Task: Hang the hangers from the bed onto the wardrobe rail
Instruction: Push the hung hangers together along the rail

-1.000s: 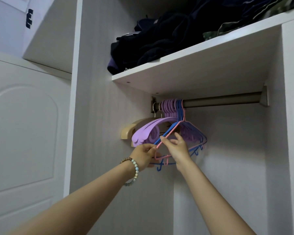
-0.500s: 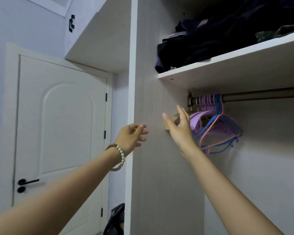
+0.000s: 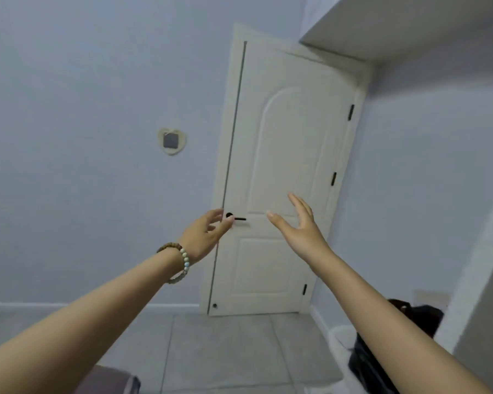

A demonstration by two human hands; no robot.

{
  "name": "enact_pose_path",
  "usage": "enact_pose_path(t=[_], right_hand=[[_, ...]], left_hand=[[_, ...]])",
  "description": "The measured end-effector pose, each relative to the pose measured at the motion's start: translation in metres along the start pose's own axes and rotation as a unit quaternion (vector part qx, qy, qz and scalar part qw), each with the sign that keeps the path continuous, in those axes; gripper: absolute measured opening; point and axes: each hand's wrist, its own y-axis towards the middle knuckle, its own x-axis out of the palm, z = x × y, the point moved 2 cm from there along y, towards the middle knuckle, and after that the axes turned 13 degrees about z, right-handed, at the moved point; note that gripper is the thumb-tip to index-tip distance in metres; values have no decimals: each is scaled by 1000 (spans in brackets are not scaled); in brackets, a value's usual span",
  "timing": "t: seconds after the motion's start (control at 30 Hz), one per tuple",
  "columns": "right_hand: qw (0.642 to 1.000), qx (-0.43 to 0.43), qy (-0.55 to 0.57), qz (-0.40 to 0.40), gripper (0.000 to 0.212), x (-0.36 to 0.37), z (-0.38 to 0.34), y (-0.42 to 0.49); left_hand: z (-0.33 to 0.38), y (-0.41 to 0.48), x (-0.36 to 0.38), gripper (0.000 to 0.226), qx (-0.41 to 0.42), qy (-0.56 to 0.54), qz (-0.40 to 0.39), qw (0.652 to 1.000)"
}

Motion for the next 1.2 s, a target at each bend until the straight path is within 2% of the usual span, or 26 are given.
enact_pose_path(t=[0.13,0.3,0.57,0.8,0.9,1.0,1.2], right_hand=[[994,38,-3,-107,73,132,21,-46],[964,95,-38,-244,77,277,66,-134],[908,151,-63,-385,76,442,127,-297],[866,201,-88,-450,75,519,193,-415],[847,259,-91,-455,72,537,223,-453],[834,304,-104,-449,72,550,253,-482],[812,383,-109,-427,68,566,306,-525]], left_hand=[[-127,-31,-74,65,-63,112,7,992],[-270,-101,-148,71,-135,256,-3,957],[-455,-241,-214,78,-301,324,-31,896],[-569,-351,-221,76,-450,310,-55,835],[-604,-384,-214,78,-480,300,-56,823],[-630,-408,-199,76,-497,279,-47,820],[-662,-432,-159,67,-498,212,-12,841]])
